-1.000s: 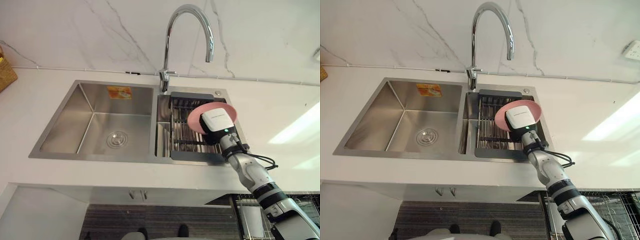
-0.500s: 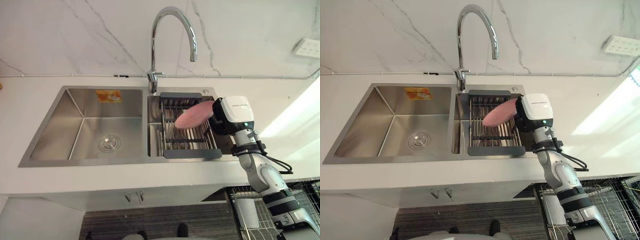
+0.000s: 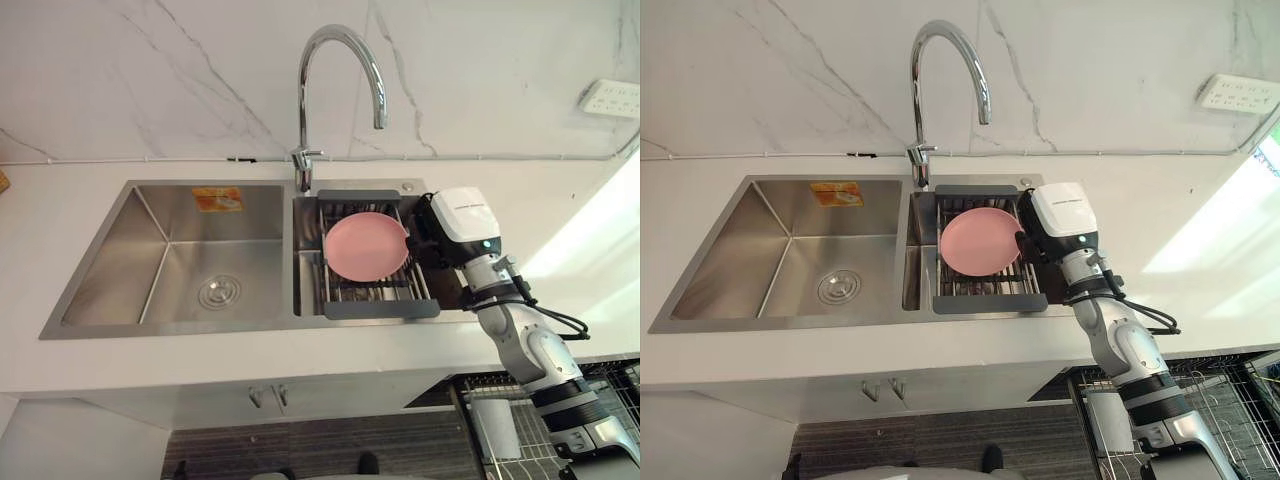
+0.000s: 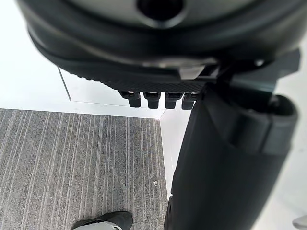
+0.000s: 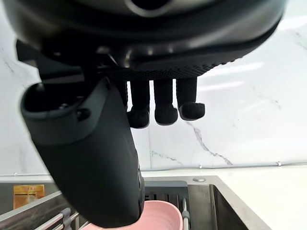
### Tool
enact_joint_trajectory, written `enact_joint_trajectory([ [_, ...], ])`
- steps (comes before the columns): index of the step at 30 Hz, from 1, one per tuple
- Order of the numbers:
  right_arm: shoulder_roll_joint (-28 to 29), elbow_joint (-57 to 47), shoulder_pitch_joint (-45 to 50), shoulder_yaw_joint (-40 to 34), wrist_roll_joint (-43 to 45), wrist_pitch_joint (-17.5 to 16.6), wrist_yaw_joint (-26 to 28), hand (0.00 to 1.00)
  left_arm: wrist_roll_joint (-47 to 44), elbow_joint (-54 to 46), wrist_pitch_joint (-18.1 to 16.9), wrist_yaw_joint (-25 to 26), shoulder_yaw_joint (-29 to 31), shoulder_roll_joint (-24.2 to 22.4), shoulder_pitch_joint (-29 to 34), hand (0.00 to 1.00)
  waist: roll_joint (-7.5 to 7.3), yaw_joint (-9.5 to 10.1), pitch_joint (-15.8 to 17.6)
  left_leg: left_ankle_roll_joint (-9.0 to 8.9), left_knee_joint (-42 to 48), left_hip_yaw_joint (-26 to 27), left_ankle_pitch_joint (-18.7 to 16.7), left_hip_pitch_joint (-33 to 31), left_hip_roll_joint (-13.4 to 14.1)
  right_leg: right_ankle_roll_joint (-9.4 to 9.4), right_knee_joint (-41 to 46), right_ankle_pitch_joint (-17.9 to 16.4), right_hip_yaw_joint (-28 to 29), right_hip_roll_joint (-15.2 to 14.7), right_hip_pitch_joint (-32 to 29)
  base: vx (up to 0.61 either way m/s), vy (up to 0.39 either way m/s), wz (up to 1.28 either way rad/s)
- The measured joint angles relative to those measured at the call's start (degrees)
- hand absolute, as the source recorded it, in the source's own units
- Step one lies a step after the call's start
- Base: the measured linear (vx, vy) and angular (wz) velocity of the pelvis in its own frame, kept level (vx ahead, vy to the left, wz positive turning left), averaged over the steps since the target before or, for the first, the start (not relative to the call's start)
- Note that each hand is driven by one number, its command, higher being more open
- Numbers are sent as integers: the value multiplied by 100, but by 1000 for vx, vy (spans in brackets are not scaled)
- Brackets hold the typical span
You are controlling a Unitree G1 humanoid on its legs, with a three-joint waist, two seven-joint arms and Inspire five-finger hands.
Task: Walk over to the sink, pick up the cup, carry it to the dishwasher, place the cup inside the dishwasher, then close the dishwasher door
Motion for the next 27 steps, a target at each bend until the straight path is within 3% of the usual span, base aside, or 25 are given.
enact_joint_trajectory([
  [6,-109,-1,2,73,109,-155,838,100,0,2,0,0,0,1,1,100,-6,0,-3,0,-1,-2,0,0,2,1,0,1,-2,1,-1,0,0,0],
  [11,-289,0,1,198,108,-190,1176,100,0,2,1,-1,0,2,1,100,-13,7,-8,2,-1,-4,1,0,0,2,0,1,-3,1,0,0,0,0],
  [22,-384,429,-310,723,-17,-111,1237,100,-2,3,83,-9,-11,13,3,100,-38,51,-46,14,0,-21,10,2,-7,1,-1,1,-18,-5,3,0,0,0],
  [27,-376,893,-475,869,-147,-28,1123,100,-1,5,82,-9,-12,13,20,100,-38,162,-46,22,-1,-59,19,-1,-12,1,-1,1,-61,-10,15,0,0,3],
])
